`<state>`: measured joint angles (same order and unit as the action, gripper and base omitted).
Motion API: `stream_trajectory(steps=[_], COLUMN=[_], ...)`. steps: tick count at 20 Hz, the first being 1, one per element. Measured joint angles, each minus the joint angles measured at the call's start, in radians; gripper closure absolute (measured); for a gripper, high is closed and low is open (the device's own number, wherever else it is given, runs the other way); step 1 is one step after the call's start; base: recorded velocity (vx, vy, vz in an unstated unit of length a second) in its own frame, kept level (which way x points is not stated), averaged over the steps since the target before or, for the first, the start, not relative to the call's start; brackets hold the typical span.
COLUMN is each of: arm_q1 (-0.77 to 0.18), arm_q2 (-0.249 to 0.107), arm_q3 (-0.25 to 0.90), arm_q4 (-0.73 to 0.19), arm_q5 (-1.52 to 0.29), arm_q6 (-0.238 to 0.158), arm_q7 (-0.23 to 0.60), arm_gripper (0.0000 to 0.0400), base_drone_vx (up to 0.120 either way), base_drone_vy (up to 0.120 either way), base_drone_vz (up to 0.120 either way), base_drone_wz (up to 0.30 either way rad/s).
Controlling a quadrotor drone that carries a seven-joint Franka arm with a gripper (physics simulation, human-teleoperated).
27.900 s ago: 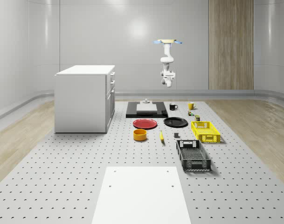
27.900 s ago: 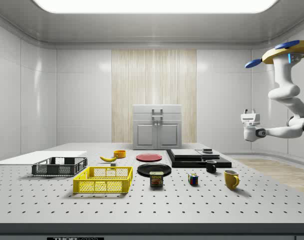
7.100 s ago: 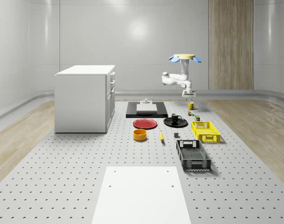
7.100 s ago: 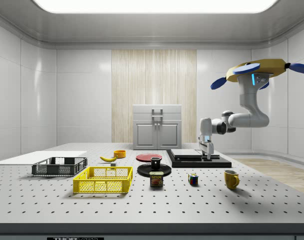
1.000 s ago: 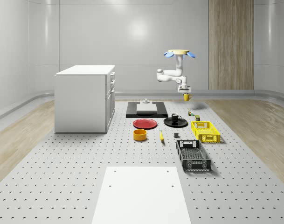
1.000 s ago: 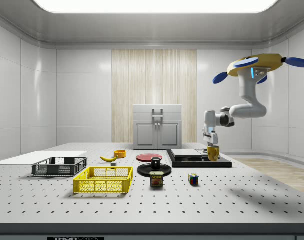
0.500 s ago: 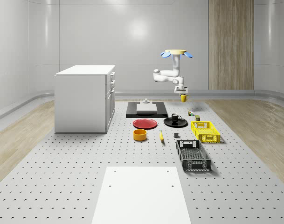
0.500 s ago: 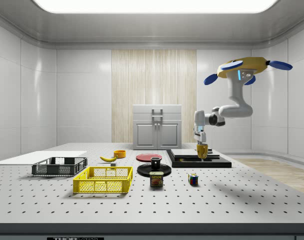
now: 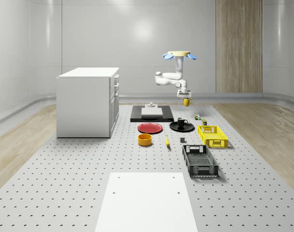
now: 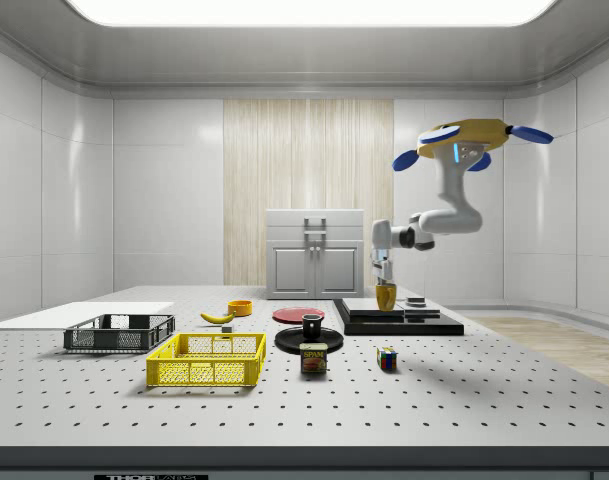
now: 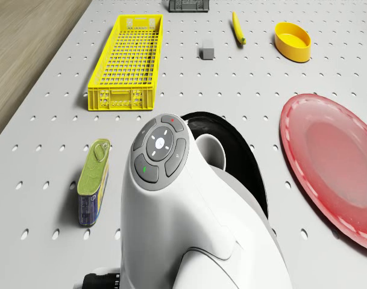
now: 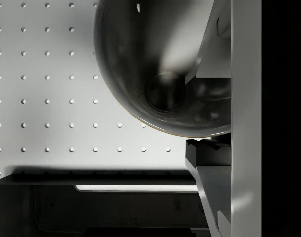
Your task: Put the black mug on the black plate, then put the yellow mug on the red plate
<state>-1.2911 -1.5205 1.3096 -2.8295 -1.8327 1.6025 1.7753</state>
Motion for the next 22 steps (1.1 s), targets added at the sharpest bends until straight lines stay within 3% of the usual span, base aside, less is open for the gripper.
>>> stream_trajectory(steps=[22], arm_q1=[-0.002], arm_q2=[-0.008], arm_q3=[0.001], arm_q4=[0.0], arm_q5=[0.003], arm_q6=[0.007], arm_q7=[0.002], arm_gripper=[0.029], base_drone_vx=[0.12], base_drone_vy=[-0.12], base_drone_vz=[0.0], base_drone_wz=[0.0])
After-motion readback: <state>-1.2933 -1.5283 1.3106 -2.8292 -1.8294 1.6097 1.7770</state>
